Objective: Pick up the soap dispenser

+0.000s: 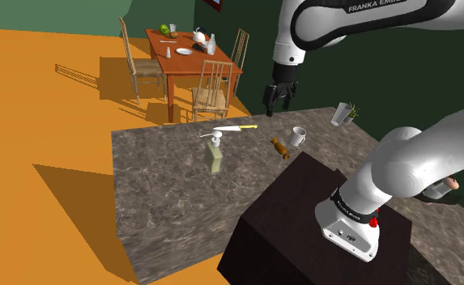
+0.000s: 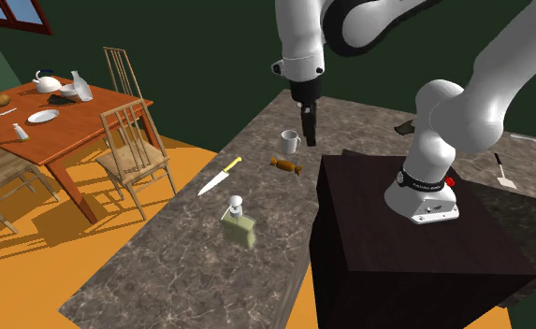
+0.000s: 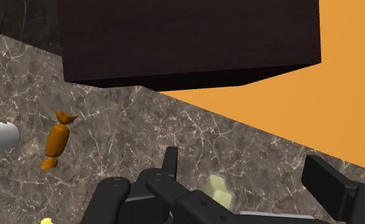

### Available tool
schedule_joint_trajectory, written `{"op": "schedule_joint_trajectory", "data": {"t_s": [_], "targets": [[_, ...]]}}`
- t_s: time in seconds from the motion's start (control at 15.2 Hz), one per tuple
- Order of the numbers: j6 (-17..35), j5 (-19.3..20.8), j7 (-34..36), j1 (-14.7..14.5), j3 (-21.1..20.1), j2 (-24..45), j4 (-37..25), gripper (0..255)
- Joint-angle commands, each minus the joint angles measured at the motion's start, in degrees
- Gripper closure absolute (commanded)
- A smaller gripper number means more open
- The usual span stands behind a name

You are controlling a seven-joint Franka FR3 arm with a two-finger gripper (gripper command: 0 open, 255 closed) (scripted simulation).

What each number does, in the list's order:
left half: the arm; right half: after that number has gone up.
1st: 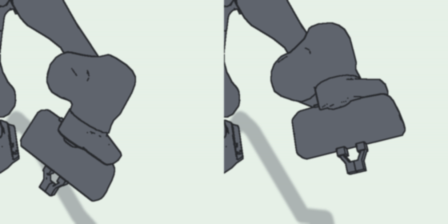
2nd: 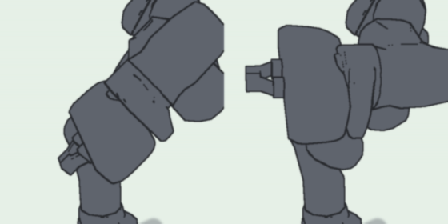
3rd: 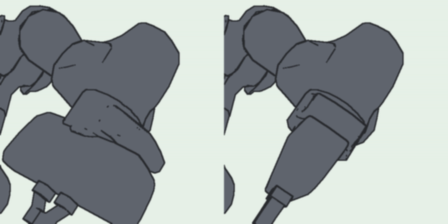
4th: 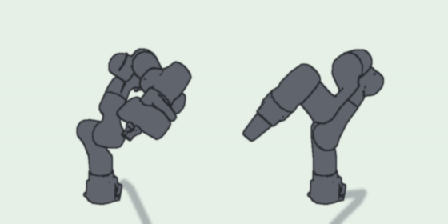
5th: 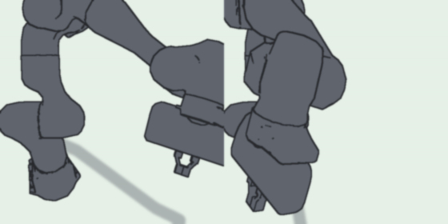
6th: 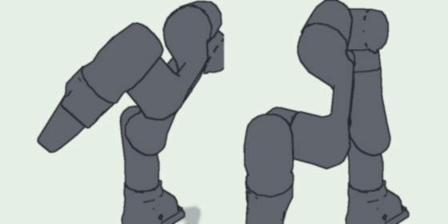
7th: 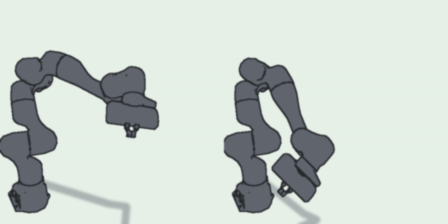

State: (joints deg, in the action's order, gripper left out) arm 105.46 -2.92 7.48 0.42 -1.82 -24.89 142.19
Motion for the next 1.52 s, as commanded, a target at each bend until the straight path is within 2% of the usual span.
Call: {"op": "schedule_joint_trajectory", "data": {"t_s": [0.0,0.73,1.06,1.45], "targets": [[3.4,-0.7,1.0,0.0,-0.2,4.3,-0.8,0],[18.6,-3.7,4.0,0.4,-0.2,29.5,-10.3,0],[22.8,-5.2,4.9,0.6,-0.1,41.1,-17.5,0],[25.3,-7.0,5.9,1.1,0.0,54.8,-28.5,0]]}}
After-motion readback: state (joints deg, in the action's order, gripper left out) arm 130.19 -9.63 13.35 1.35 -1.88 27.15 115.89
